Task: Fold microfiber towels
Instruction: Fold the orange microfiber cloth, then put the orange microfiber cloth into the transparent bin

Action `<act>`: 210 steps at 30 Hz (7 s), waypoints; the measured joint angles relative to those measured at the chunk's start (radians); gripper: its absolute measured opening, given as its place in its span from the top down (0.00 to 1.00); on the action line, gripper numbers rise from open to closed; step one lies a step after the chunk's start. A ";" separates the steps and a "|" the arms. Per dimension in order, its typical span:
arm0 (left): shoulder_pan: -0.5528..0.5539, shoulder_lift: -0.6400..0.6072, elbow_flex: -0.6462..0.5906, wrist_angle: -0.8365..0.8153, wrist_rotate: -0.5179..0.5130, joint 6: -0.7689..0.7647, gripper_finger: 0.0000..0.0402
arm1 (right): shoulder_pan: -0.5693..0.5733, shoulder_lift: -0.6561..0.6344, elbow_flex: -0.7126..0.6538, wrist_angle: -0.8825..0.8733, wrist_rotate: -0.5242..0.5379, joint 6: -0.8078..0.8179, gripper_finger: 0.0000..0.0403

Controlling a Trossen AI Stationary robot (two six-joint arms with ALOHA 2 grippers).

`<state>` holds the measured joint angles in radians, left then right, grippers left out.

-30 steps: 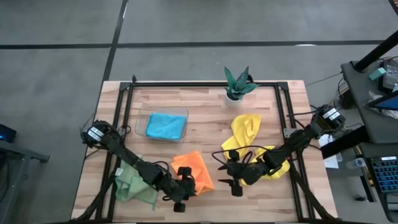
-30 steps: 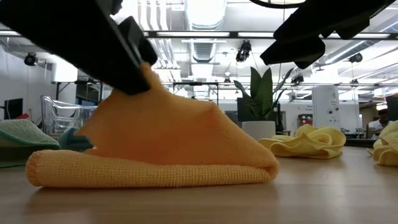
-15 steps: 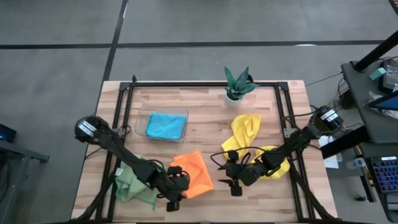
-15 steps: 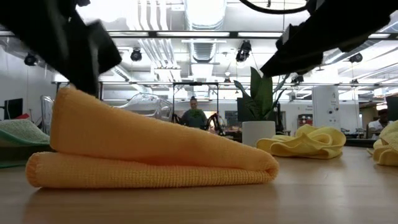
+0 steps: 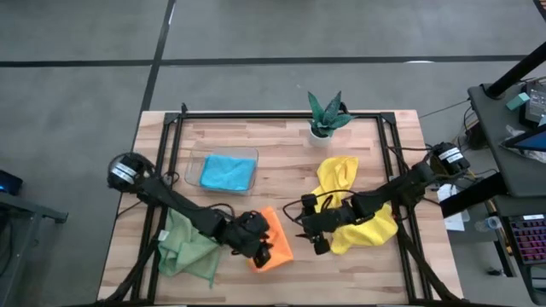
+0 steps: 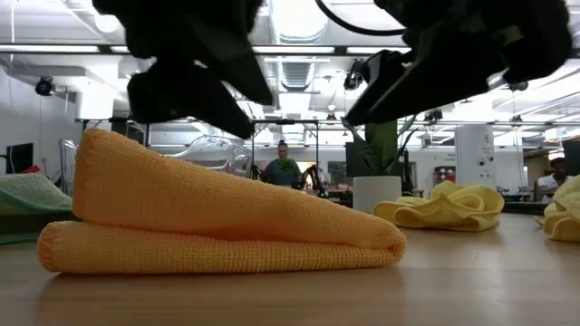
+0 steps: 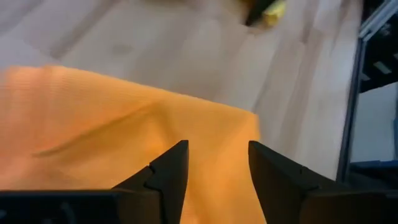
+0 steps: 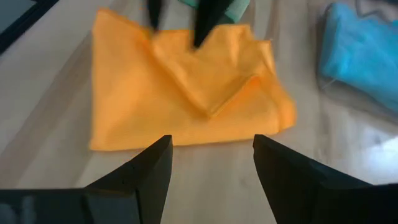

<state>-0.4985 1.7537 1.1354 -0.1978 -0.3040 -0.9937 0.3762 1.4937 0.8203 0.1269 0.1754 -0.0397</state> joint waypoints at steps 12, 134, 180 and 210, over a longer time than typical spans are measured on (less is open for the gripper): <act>0.015 0.232 0.310 -0.436 0.020 -0.116 0.72 | -0.115 -0.036 -0.008 0.166 -0.099 -0.116 0.47; -0.030 -0.058 0.018 -0.780 -0.021 -0.122 0.58 | -0.305 0.394 0.354 -0.042 -0.339 -0.021 0.97; -0.091 -0.138 -0.297 0.049 -0.177 0.084 0.58 | -0.383 0.405 0.298 -0.077 -0.497 0.258 0.23; -0.001 -0.266 -0.321 0.111 -0.259 0.330 0.35 | -0.287 0.431 0.357 0.005 -0.573 0.128 0.96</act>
<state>-0.4991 1.4876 0.8146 -0.0866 -0.5631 -0.6636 0.0890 1.9250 1.1778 0.1322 -0.3976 0.0879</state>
